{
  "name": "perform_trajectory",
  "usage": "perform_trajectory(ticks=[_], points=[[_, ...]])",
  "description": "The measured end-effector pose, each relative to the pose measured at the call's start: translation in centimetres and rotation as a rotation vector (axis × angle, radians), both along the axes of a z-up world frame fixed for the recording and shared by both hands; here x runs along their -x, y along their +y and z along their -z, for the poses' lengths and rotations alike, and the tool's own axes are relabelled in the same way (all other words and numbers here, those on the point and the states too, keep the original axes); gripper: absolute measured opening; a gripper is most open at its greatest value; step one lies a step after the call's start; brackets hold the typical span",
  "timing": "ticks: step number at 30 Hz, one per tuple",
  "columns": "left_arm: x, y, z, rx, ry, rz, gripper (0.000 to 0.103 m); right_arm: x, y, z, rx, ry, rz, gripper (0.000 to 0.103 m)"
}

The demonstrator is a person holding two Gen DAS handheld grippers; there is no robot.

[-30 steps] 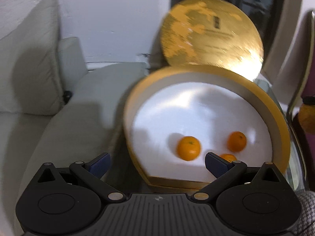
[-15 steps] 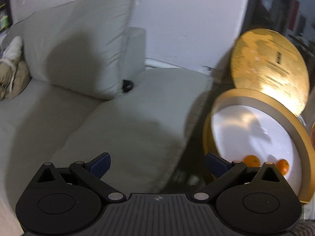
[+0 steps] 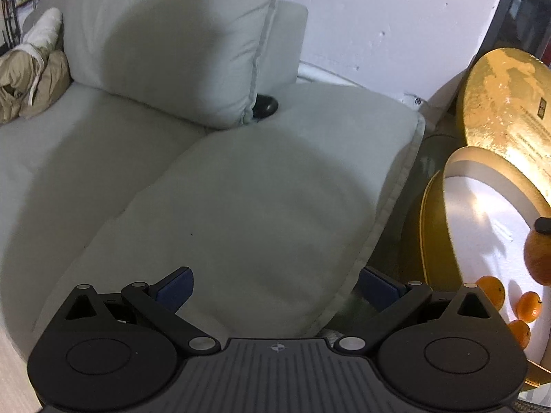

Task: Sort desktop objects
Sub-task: 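Carry the apple with the right gripper over the foam and release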

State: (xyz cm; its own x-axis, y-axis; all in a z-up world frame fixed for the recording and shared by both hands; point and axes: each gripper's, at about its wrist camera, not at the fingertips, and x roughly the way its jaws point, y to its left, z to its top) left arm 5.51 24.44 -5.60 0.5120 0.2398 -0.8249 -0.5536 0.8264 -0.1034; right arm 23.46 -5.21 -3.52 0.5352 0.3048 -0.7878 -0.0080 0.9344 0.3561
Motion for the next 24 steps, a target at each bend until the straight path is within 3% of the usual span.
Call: perform_trajectory(ticks=[13, 24], points=[[-1.2, 0.5, 1.6, 0.024, 0.049, -0.01, 0.102, -2.8, 2.5, 4.8, 0.071, 0.065, -0.038, 0.081], [-1.7, -0.5, 1.3, 0.014, 0.058, 0.01, 0.102, -3.7, 2.8, 5.2, 0.071, 0.06, -0.056, 0.086]])
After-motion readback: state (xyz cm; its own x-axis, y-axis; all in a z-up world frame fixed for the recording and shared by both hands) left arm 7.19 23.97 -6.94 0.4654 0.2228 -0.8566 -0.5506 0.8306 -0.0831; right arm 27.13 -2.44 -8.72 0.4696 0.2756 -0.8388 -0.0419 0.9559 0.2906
